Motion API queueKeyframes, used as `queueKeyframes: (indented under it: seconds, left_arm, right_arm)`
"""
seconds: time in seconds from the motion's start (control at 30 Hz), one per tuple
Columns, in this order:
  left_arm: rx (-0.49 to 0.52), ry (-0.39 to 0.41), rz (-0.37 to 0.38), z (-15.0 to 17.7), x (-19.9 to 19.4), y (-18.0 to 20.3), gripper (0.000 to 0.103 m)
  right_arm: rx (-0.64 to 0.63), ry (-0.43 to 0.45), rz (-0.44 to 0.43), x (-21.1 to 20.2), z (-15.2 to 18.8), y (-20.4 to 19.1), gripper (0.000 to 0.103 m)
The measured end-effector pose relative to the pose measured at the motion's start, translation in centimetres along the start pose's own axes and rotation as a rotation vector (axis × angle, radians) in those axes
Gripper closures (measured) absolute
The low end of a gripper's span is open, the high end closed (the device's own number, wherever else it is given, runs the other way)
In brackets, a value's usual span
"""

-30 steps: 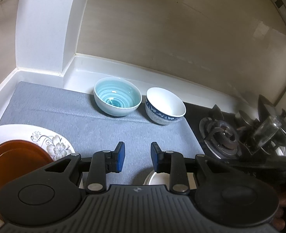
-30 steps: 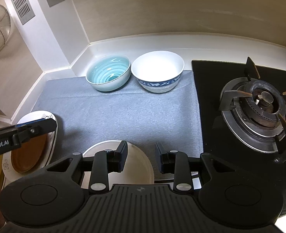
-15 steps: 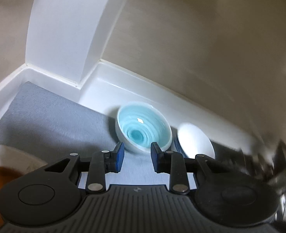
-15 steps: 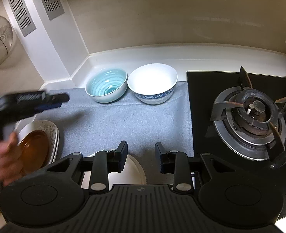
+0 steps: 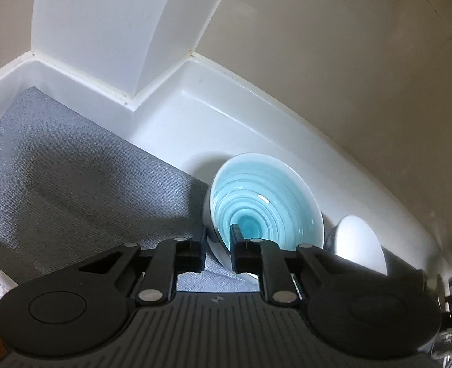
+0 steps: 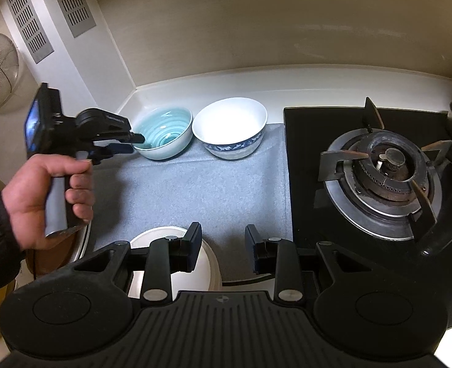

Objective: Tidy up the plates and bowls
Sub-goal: 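Reach the left tool to the light-blue bowl and grasp its rim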

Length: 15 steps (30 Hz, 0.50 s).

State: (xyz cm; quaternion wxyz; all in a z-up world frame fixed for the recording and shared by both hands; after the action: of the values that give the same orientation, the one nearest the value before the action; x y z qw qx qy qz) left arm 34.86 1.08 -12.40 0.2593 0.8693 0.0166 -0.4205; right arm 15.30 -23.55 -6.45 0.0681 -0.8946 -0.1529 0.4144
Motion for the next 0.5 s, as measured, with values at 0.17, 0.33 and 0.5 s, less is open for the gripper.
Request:
queueKeyframes:
  seconds: [0.17,0.33,0.5]
  left_arm:
    - [0.052,-0.038,-0.011,1.4,-1.8,-0.9,0.086]
    - [0.094,-0.124,-0.002,4.1,-4.4,-1.9,0.086]
    - [0.18,-0.181,0.007,8.0,-7.1,-2.1,0.086]
  right_arm:
    - [-0.004,-0.001,-0.03,0.5,-0.2,-0.5,0.07]
    - [-0.031,-0.003,-0.08,1.8,-0.8,-2.0,0.07]
    - [-0.057,-0.001,-0.125,3.8,-2.2,-3.7,0.07]
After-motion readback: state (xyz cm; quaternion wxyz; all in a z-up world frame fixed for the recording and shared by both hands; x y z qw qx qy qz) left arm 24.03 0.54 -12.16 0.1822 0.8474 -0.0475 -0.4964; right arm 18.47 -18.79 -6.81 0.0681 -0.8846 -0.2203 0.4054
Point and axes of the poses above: each gripper's, at about its wrist camera, not at the fingertips, and x roughly the way its jaws point, y to its right, z to its underside, the point moved 9 cm from there along x, roughly the way its jaws point, and after that the axes turned 4 degrees about -x, right-handed, at the moved point
